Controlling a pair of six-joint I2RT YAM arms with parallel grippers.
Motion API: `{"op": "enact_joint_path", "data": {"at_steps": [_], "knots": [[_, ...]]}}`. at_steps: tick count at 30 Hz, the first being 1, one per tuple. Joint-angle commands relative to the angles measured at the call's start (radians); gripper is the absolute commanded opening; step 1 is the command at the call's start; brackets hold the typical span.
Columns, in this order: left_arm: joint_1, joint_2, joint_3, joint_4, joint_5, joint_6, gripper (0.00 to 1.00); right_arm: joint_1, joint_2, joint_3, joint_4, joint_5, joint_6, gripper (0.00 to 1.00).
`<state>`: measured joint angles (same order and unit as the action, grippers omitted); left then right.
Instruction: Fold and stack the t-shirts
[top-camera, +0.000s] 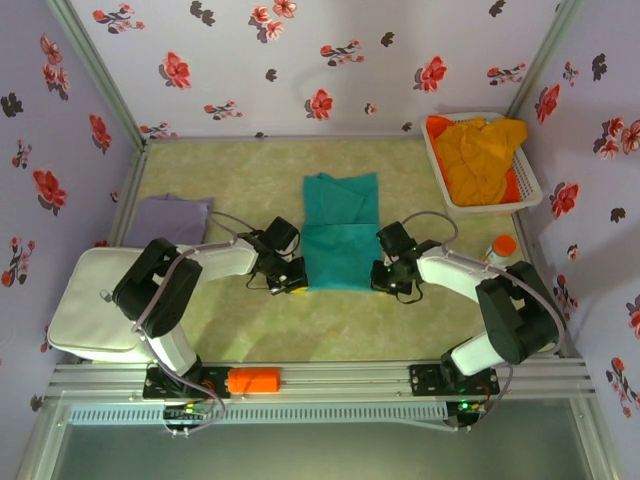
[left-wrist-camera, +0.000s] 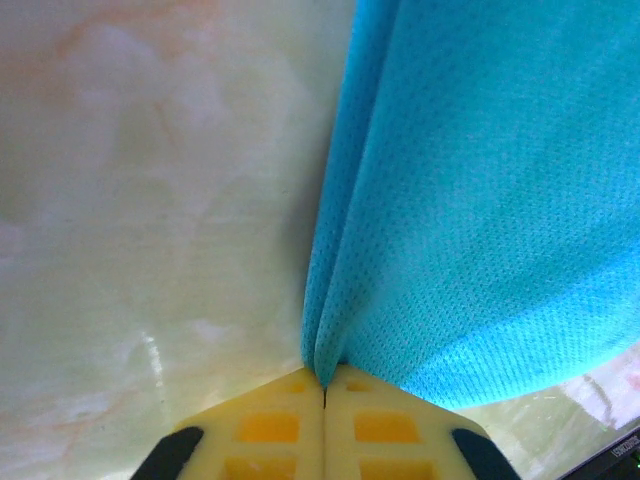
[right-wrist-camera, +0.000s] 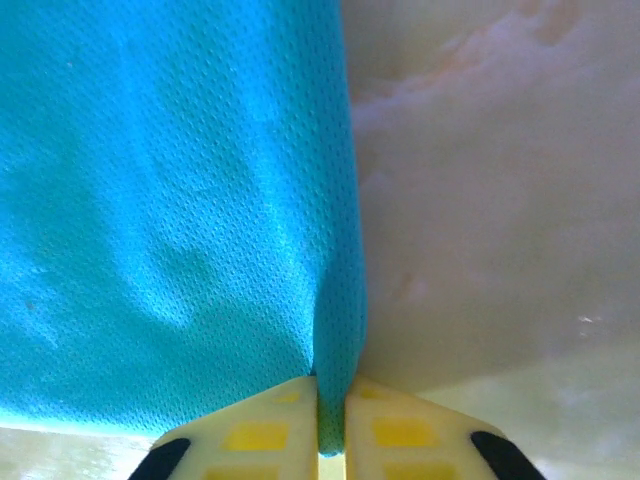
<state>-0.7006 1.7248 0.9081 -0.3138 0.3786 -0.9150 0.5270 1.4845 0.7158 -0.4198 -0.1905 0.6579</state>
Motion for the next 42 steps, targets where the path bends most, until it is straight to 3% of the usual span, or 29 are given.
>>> {"op": "enact_joint_path", "data": {"at_steps": [1,8,20,27,33,42], "knots": [[-0.011,0.023,-0.006,0.067,-0.035,0.001,0.00,0.009,0.017,-0.022,0.031,-0.010,0.013,0.09],[-0.025,-0.045,-0.041,0.045,-0.066,0.013,0.00,0.010,-0.059,-0.045,0.031,0.001,0.031,0.01],[-0.125,-0.286,-0.164,0.021,-0.114,-0.094,0.00,0.028,-0.322,-0.061,-0.114,0.017,0.026,0.00],[-0.148,-0.458,-0.114,-0.151,-0.152,-0.154,0.00,0.036,-0.474,-0.009,-0.208,0.038,0.054,0.00],[-0.151,-0.496,0.034,-0.316,-0.151,-0.144,0.00,0.036,-0.469,0.130,-0.311,0.062,0.034,0.00],[-0.140,-0.468,0.178,-0.366,-0.163,-0.124,0.00,0.030,-0.383,0.319,-0.370,0.045,-0.007,0.00]]}}
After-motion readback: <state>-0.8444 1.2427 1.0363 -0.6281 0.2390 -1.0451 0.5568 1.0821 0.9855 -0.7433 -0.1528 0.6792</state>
